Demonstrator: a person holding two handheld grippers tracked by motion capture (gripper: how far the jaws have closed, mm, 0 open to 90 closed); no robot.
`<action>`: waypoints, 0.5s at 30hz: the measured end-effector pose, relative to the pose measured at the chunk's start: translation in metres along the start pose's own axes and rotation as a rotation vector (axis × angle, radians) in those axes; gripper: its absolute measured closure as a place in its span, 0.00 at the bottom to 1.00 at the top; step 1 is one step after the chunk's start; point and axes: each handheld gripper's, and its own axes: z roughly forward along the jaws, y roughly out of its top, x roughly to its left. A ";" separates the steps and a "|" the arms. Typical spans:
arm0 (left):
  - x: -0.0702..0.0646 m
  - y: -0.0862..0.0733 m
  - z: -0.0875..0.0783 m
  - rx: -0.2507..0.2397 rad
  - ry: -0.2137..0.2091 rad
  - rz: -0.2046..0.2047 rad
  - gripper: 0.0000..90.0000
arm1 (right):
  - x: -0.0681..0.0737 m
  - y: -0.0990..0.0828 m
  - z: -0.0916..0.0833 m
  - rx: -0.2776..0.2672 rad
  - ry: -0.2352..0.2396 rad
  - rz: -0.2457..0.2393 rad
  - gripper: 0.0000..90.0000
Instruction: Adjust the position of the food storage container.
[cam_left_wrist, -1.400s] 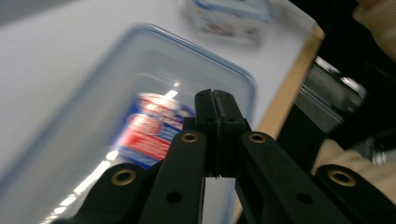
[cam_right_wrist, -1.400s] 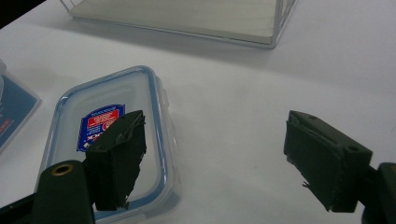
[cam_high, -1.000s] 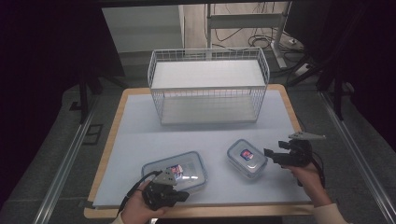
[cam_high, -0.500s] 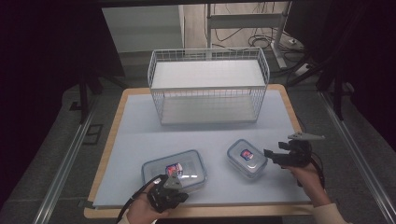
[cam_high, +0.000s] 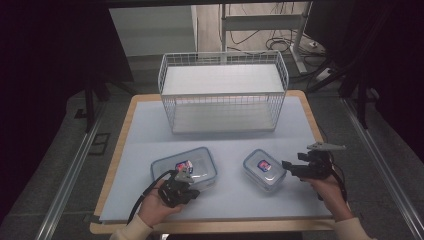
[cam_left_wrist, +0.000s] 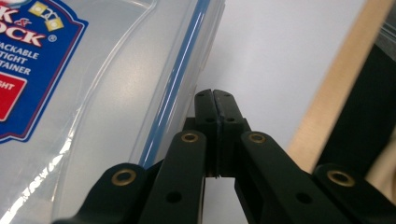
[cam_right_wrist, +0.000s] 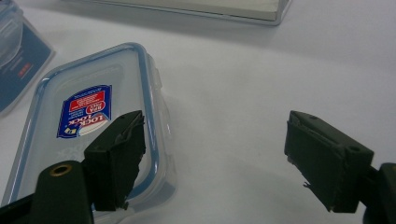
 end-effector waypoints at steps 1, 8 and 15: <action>0.002 0.001 0.001 -0.003 0.004 -0.004 1.00 | -0.001 0.000 0.000 0.000 -0.001 0.002 0.22; 0.007 0.002 0.000 -0.019 0.006 -0.028 1.00 | 0.000 -0.001 0.000 0.002 -0.001 -0.001 0.22; 0.008 -0.020 -0.041 -0.131 -0.007 -0.098 1.00 | -0.001 -0.001 -0.001 0.000 -0.003 -0.001 0.22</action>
